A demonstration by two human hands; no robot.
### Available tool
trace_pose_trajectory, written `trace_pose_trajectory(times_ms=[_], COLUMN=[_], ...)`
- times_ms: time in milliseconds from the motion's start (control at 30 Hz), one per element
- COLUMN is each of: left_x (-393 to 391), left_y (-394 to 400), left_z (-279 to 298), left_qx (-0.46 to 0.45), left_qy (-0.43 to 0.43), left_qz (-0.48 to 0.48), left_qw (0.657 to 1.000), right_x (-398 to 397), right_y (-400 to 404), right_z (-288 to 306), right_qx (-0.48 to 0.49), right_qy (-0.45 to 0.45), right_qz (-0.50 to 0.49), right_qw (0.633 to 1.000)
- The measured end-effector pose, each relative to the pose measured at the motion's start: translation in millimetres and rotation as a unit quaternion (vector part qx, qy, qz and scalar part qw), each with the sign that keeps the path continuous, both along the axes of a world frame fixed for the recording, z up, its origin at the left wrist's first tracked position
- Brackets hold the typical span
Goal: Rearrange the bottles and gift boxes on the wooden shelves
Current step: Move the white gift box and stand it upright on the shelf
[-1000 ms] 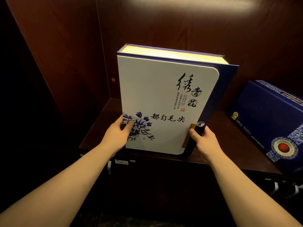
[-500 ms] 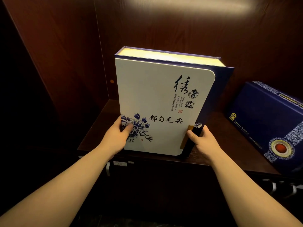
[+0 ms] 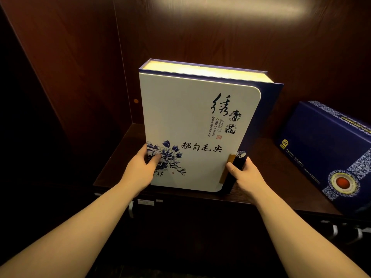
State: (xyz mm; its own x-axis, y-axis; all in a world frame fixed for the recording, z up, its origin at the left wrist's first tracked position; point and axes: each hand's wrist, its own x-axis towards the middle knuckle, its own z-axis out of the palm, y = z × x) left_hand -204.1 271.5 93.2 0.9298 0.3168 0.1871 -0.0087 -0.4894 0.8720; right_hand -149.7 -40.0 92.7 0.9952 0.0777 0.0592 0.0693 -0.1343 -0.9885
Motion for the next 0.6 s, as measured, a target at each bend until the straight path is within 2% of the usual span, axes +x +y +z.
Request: trace_pose_trajectory(times_ms=[600], left_x=[-1.7], left_y=[0.4], left_z=[1.2], left_qx=[-0.018], left_qy=[0.002], left_qz=[-0.002], left_qw=[1.0], right_x=[1.1], right_y=[-2.9], right_z=[-6.8], right_qx=[0.002], right_qy=[0.009], right_qz=[0.005], right_qw=[1.0])
